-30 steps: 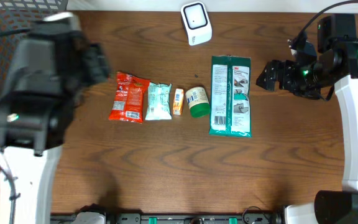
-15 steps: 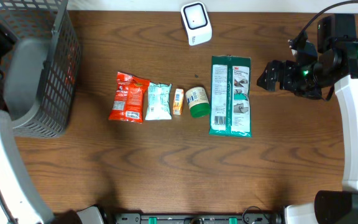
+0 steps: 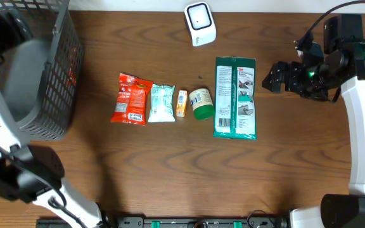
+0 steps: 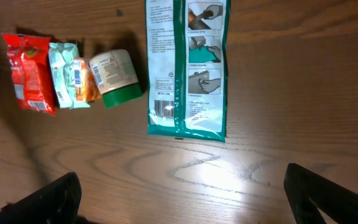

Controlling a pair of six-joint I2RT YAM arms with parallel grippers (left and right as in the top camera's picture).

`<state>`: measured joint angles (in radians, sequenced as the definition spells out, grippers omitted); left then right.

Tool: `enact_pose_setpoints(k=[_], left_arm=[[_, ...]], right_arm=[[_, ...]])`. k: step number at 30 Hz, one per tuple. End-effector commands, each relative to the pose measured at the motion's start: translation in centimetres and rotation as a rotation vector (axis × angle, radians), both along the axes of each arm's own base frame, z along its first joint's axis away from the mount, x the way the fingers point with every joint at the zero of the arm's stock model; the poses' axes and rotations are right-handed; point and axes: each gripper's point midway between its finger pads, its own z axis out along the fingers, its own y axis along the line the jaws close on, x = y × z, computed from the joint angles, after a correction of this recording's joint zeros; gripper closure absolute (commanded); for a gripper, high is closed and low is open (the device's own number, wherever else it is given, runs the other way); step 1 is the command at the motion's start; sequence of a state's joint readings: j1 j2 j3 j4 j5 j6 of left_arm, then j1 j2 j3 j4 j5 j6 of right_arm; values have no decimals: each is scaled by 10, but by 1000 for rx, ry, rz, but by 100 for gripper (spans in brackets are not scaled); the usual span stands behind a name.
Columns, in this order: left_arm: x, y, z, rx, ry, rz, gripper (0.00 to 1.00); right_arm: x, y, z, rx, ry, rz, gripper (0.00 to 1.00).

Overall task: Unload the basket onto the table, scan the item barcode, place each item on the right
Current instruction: 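Grasp the red Nescafe stick in the basket with the left gripper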

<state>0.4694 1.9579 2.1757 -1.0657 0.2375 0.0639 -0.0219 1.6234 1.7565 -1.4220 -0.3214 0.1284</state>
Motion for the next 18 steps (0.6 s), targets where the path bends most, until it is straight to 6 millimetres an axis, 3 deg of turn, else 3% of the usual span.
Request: enact_pose_setpoints(k=[1,5,7,18], left_arm=[[8,-1,-41,7,89,-148,4],[26,-27,-68,-128,60,-303,2],[31,-26,-85,-150,79,-310,3],[44,-20,-142,-189,143,-320,6]], right_arm=[[0,1,-3,-5,7,12,1],[0,1,-3,-5,7,12,1],[0,1,-3,-5,7,12,1],[0,1,-3,-5,7,12,1]])
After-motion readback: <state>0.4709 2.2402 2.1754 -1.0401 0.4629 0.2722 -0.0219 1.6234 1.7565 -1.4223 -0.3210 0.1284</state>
